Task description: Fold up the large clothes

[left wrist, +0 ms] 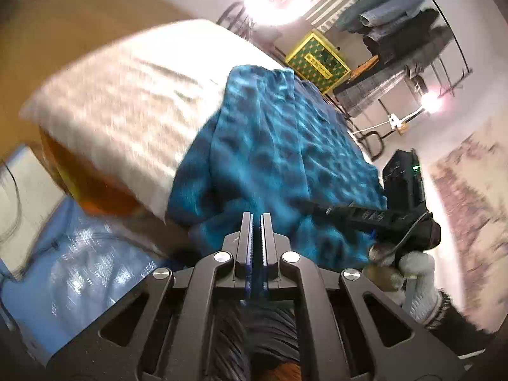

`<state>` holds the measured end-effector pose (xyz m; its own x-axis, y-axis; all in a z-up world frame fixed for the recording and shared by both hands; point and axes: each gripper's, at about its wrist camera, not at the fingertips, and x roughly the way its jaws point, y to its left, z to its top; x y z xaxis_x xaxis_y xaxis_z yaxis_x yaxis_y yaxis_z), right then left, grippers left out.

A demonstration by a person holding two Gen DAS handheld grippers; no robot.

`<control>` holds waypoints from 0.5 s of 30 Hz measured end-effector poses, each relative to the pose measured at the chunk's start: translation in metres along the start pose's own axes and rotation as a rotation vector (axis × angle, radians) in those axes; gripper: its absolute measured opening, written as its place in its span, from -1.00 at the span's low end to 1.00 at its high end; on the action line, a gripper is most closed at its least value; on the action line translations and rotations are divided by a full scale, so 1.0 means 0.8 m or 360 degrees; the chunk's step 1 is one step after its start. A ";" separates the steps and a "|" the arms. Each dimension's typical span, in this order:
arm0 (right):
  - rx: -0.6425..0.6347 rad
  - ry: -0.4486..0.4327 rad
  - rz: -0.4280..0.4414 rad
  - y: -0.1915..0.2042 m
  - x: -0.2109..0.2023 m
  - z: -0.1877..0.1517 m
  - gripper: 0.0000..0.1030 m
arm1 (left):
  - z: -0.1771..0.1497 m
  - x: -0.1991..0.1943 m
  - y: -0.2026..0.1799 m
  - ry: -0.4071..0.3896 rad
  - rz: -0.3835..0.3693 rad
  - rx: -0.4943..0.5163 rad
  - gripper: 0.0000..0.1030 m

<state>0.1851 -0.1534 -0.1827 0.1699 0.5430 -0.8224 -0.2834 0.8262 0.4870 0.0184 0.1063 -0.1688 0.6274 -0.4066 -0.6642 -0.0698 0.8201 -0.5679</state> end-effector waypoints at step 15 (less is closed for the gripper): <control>-0.0160 -0.0069 -0.0213 0.006 -0.039 0.002 -0.30 | -0.013 0.052 0.119 0.0051 -0.0052 -0.0455 0.11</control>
<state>0.1796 -0.1660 -0.1545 0.2522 0.4367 -0.8635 -0.3482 0.8736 0.3401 0.0299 0.1629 -0.2556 0.6084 -0.4471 -0.6557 -0.2688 0.6613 -0.7003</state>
